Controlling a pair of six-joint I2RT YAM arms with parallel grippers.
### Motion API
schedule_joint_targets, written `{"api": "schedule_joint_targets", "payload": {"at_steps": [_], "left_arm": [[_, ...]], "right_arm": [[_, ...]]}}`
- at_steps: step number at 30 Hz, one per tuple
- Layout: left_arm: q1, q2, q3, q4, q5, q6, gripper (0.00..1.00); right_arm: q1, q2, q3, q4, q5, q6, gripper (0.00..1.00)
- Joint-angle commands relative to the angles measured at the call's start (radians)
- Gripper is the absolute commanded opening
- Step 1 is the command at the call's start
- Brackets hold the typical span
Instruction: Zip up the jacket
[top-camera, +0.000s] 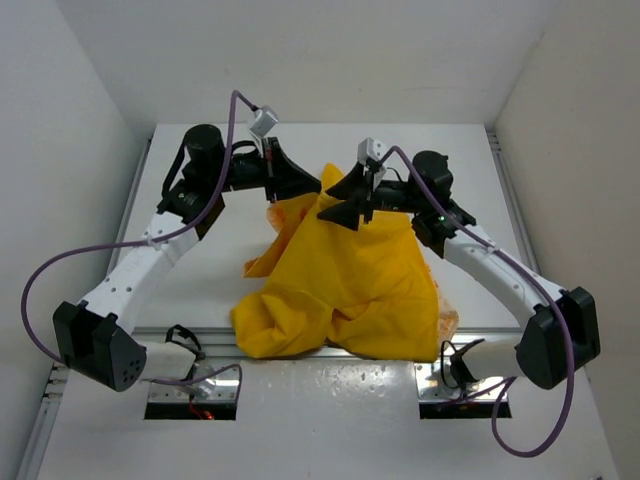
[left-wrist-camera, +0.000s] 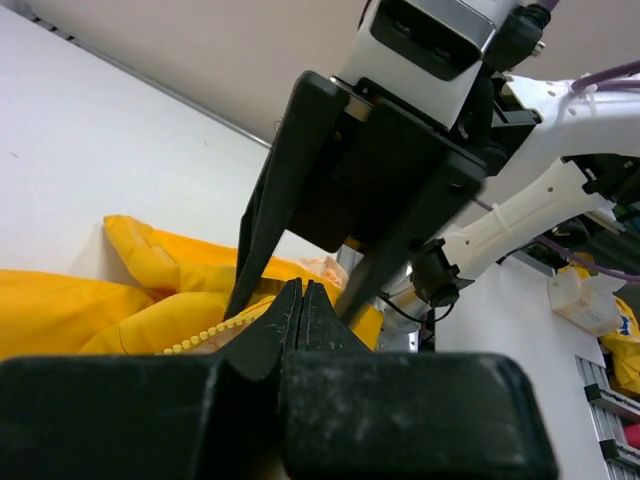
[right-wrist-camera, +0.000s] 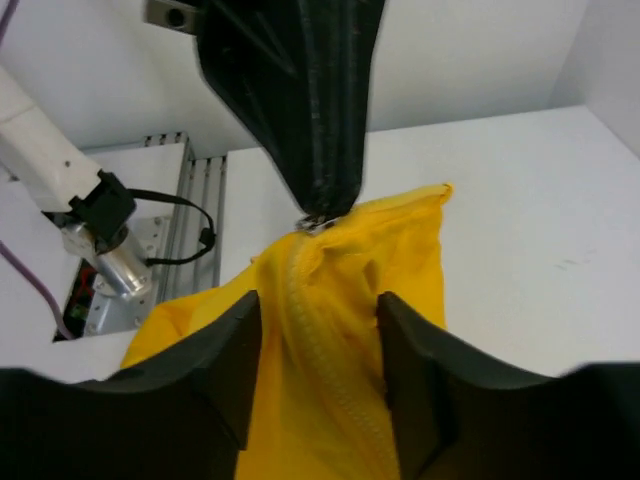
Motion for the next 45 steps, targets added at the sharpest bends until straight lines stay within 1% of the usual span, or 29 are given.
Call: {"api": "schedule_joint_targets", "payload": {"at_steps": [1, 2, 4, 5, 6, 8, 9, 10, 12, 13, 18, 19, 21, 24, 28, 29, 30, 33, 35, 36, 37, 38, 39, 40, 41, 42, 43, 44, 45], "left_arm": [[-0.025, -0.024, 0.032, 0.010, -0.027, 0.021, 0.00], [-0.025, -0.024, 0.032, -0.007, -0.038, 0.047, 0.00], [-0.025, -0.033, 0.020, -0.062, -0.106, 0.081, 0.00], [-0.025, -0.043, 0.020, -0.082, -0.139, 0.113, 0.00], [-0.025, -0.043, 0.020, -0.109, -0.250, 0.136, 0.00], [-0.047, -0.043, 0.009, -0.188, -0.371, 0.173, 0.00], [-0.047, -0.043, 0.009, -0.208, -0.427, 0.200, 0.00], [-0.059, -0.043, -0.023, -0.218, -0.528, 0.210, 0.00], [-0.089, -0.053, -0.058, -0.228, -0.631, 0.219, 0.00], [-0.100, -0.053, -0.091, -0.228, -0.699, 0.230, 0.00], [-0.140, -0.053, -0.166, -0.228, -0.874, 0.219, 0.00], [-0.140, -0.053, -0.166, -0.214, -0.874, 0.228, 0.00], [-0.140, -0.062, -0.190, -0.191, -0.943, 0.242, 0.00], [-0.108, -0.062, -0.200, -0.156, -0.977, 0.279, 0.00], [-0.047, -0.038, -0.180, -0.102, -0.999, 0.357, 0.00], [-0.034, -0.022, -0.142, -0.085, -0.999, 0.368, 0.00], [-0.022, -0.007, -0.122, -0.070, -0.999, 0.379, 0.00], [0.015, 0.070, -0.038, -0.001, -0.999, 0.432, 0.00], [0.039, 0.140, 0.018, 0.021, -1.008, 0.445, 0.00], [0.051, 0.163, 0.079, 0.021, -0.993, 0.445, 0.00], [0.061, 0.185, 0.110, 0.035, -0.983, 0.455, 0.00], [0.073, 0.209, 0.143, 0.023, -0.983, 0.455, 0.00], [0.073, 0.257, 0.229, -0.010, -0.968, 0.455, 0.00], [0.094, 0.272, 0.257, -0.033, -0.938, 0.455, 0.17], [0.095, 0.282, 0.274, -0.042, -0.922, 0.455, 0.28], [0.104, 0.282, 0.286, -0.059, -0.911, 0.455, 0.40], [0.104, 0.282, 0.286, -0.059, -0.888, 0.455, 0.75], [0.104, 0.270, 0.286, -0.068, -0.878, 0.455, 1.00], [0.104, 0.259, 0.286, -0.082, -0.877, 0.455, 1.00]], "right_arm": [[0.003, 0.009, 0.058, -0.025, 0.049, -0.067, 0.45], [0.002, 0.004, 0.058, -0.028, 0.060, -0.074, 0.22], [-0.004, -0.008, 0.058, -0.049, 0.063, -0.104, 0.05], [-0.004, -0.020, 0.058, -0.086, 0.066, -0.118, 0.00], [-0.006, -0.043, 0.051, -0.101, 0.066, -0.132, 0.00], [-0.009, -0.066, 0.041, -0.144, 0.062, -0.210, 0.00], [-0.010, -0.110, 0.041, -0.195, 0.066, -0.259, 0.00], [-0.010, -0.121, 0.044, -0.251, 0.063, -0.305, 0.00], [-0.013, -0.161, 0.061, -0.316, 0.066, -0.360, 0.00], [-0.010, -0.169, 0.079, -0.410, 0.059, -0.394, 0.00], [-0.018, -0.217, 0.093, -0.557, 0.072, -0.457, 0.00], [-0.021, -0.229, 0.093, -0.565, 0.072, -0.463, 0.00], [-0.024, -0.256, 0.070, -0.598, 0.088, -0.491, 0.00], [-0.032, -0.267, 0.064, -0.654, 0.109, -0.538, 0.00], [-0.075, -0.254, 0.031, -0.629, 0.198, -0.502, 0.00], [-0.076, -0.237, 0.038, -0.603, 0.283, -0.491, 0.00], [-0.076, -0.227, 0.037, -0.589, 0.325, -0.439, 0.00], [-0.087, -0.183, 0.040, -0.522, 0.506, -0.396, 0.00], [-0.085, -0.154, 0.038, -0.500, 0.612, -0.388, 0.00], [-0.084, -0.146, 0.043, -0.461, 0.710, -0.391, 0.00], [-0.084, -0.132, 0.050, -0.448, 0.736, -0.393, 0.00], [-0.087, -0.111, 0.057, -0.439, 0.755, -0.396, 0.10], [-0.089, -0.096, 0.105, -0.463, 0.779, -0.396, 0.26], [-0.095, -0.088, 0.121, -0.479, 0.780, -0.373, 0.43], [-0.116, -0.082, 0.132, -0.500, 0.775, -0.361, 0.67], [-0.122, -0.091, 0.141, -0.506, 0.769, -0.351, 0.75], [-0.137, -0.095, 0.138, -0.506, 0.755, -0.338, 0.83], [-0.147, -0.124, 0.121, -0.513, 0.737, -0.338, 0.89], [-0.151, -0.137, 0.121, -0.513, 0.737, -0.330, 0.90]]}}
